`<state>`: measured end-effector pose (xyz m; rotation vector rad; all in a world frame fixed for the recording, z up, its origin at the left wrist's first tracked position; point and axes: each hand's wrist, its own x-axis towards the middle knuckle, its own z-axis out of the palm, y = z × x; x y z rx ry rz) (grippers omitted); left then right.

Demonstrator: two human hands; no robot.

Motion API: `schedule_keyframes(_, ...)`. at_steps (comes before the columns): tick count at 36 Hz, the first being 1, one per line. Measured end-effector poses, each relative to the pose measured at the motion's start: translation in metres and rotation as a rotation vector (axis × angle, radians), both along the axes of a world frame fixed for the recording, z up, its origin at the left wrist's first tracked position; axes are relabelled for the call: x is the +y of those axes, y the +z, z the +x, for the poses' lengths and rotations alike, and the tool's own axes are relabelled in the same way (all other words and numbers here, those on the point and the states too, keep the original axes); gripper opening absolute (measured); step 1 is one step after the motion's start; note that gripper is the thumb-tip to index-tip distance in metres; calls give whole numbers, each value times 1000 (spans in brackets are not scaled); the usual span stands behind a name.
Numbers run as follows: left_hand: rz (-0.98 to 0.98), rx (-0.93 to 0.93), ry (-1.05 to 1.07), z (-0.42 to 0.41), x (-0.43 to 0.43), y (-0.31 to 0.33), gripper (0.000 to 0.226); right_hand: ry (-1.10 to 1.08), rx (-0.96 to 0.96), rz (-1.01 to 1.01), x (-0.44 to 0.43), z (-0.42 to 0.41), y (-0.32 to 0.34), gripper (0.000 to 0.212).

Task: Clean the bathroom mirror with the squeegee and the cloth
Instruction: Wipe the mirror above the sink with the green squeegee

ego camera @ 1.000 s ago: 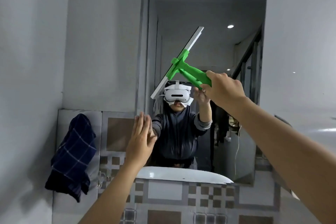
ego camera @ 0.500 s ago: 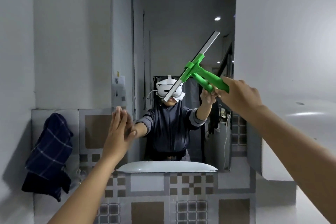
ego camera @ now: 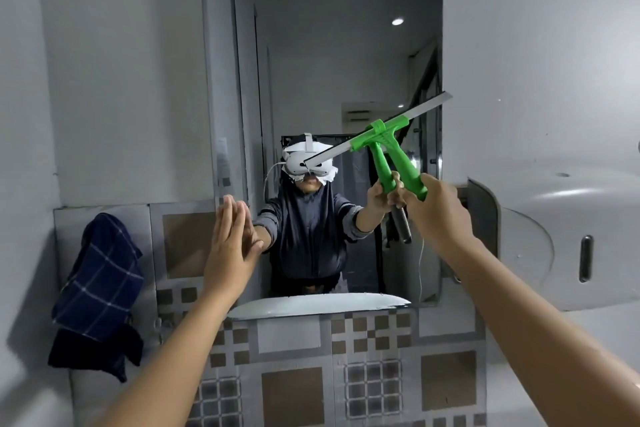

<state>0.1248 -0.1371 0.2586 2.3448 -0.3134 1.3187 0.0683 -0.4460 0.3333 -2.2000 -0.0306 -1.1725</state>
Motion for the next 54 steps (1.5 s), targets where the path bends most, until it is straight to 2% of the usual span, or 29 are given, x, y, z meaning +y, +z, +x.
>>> schedule_keyframes(6, 12, -20, 9, -1, 4, -3, 83, 5, 24, 111, 17, 0, -17, 22)
schedule_keyframes(8, 71, -3, 2, -1, 31, -9, 83, -18, 34, 179, 48, 0, -34, 23)
schedule_keyframes(17, 98, -19, -57, -3, 25, -14, 81, 28, -4, 397, 75, -6, -51, 22)
schedule_keyframes(27, 143, -64, -56, -2, 14, -5, 82, 155, -76, 659, 114, -1, -49, 27)
schedule_keyframes(35, 217, -76, -95, 2, 30, -11, 83, 219, -91, 878, 178, 0, -36, 31)
schedule_keyframes(39, 232, -66, -84, 5, 33, -15, 87, 258, -91, 851, 199, 1, -29, 32)
schedule_keyframes(46, 212, -75, -114, 5, 31, -24, 79, 244, -117, 693, 215, 0, -17, 32)
schedule_keyframes(54, 180, -77, -121, 6, 27, -34, 74, 184, -41, 354, 222, -1, -16, 32)
